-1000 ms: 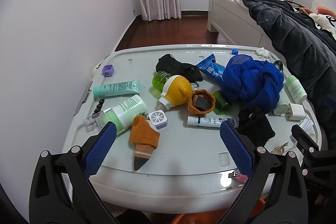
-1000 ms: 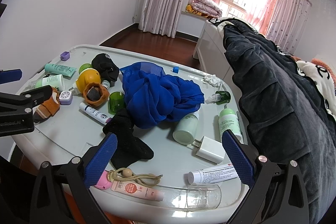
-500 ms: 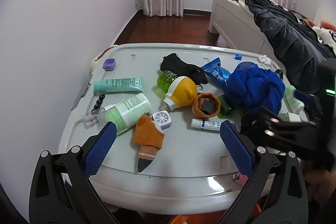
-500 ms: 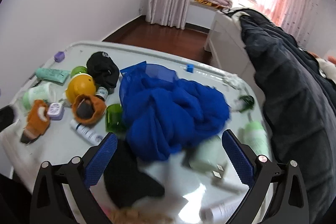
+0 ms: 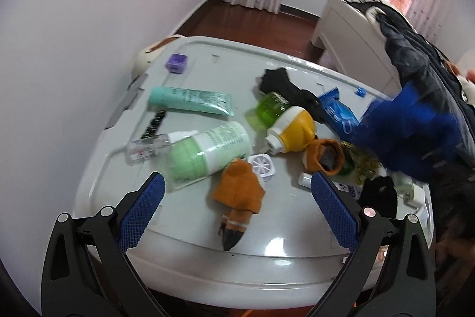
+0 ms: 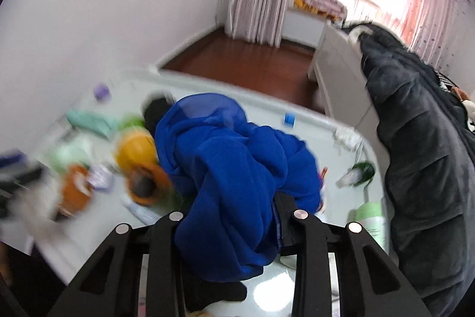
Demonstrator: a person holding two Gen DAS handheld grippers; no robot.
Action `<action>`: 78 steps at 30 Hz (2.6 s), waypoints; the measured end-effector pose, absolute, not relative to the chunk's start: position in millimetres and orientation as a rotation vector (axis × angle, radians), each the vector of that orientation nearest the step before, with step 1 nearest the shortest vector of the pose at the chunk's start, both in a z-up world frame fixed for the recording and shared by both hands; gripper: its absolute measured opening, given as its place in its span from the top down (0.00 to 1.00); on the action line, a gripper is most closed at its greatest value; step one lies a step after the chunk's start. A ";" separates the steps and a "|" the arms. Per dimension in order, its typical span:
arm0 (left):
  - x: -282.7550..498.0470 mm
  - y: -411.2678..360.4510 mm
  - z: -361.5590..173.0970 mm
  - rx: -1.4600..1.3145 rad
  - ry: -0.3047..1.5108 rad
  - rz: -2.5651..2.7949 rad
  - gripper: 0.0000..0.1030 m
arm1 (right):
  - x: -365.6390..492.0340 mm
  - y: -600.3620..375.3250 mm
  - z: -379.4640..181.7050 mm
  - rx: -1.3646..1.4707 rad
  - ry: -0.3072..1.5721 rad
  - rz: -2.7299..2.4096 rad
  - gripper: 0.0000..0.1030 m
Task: Collect trash
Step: 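Grasp the blue cloth with the right tool while the left tool grasps the orange glove, then lower both tools over the orange bucket and release the cloth and glove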
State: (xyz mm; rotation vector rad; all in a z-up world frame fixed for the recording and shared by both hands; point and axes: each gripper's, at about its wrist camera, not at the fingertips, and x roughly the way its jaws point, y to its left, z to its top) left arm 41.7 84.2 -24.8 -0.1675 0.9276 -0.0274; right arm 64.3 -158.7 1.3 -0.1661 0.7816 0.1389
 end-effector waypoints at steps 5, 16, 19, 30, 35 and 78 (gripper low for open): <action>53.1 42.2 -23.8 -0.072 0.934 -0.094 0.07 | 39.5 -184.7 53.9 -0.040 0.649 0.177 0.68; 108.7 -39.7 -76.4 0.022 1.017 -0.133 0.10 | 39.4 -220.5 59.5 0.037 0.632 0.185 0.67; 123.6 -32.0 -97.9 -0.064 1.081 -0.144 0.59 | 36.4 -226.3 60.5 0.043 0.627 0.187 0.67; 98.8 -9.8 -81.6 -0.103 0.966 -0.168 0.80 | 31.7 -237.4 60.9 0.065 0.612 0.181 0.66; 57.8 0.0 -41.1 -0.118 0.914 -0.217 0.80 | 26.8 -234.8 61.1 0.056 0.605 0.198 0.66; -6.6 58.2 -49.2 0.010 1.084 -0.132 0.23 | -71.1 -216.2 5.8 0.101 0.798 0.204 0.17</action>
